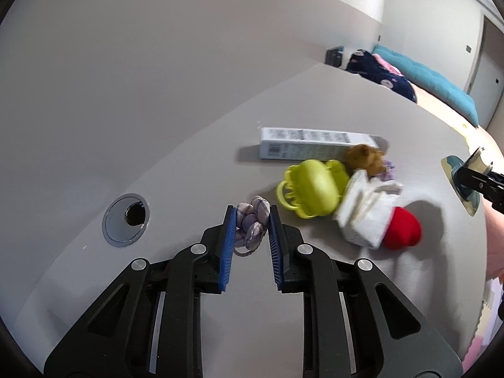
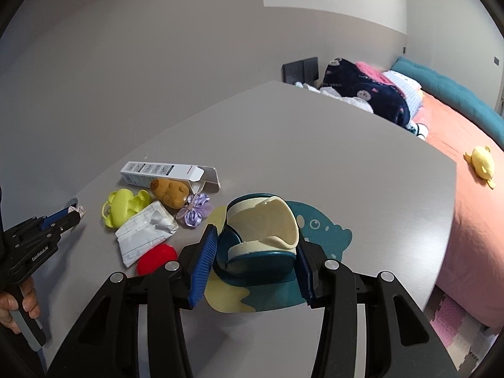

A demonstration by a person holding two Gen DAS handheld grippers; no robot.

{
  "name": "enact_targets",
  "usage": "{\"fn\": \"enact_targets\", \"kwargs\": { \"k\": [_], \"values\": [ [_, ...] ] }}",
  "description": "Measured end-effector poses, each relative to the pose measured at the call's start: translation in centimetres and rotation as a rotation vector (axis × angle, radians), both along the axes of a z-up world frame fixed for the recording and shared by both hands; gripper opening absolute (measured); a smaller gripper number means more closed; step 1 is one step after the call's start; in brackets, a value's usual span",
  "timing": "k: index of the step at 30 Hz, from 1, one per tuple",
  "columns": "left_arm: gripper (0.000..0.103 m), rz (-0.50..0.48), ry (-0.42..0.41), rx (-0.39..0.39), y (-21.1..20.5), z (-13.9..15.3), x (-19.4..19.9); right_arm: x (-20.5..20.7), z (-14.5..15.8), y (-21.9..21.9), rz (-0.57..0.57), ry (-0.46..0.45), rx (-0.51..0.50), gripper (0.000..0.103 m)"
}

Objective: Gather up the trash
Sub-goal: 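Carry the scrunchie and teal cup over the black bin and open both tools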

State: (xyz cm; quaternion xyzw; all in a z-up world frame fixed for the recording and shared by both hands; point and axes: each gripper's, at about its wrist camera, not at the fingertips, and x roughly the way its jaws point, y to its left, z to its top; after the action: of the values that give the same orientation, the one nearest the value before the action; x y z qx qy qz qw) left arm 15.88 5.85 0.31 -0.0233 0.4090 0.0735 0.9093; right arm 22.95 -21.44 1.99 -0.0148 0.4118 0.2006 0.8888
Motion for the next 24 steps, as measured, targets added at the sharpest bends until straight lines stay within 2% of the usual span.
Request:
{"fn": "enact_targets", "kwargs": {
  "k": [12,24],
  "values": [
    [0.020,-0.090,-0.041,-0.003,-6.6,2.6,-0.8,-2.9,3.1,-6.3,-0.065,-0.060,0.042,0.048],
    [0.020,-0.244,-0.044,0.000,-16.2,3.7,-0.2,-5.0,4.8,-15.5,-0.195,-0.096,0.073,0.048]
  ]
}}
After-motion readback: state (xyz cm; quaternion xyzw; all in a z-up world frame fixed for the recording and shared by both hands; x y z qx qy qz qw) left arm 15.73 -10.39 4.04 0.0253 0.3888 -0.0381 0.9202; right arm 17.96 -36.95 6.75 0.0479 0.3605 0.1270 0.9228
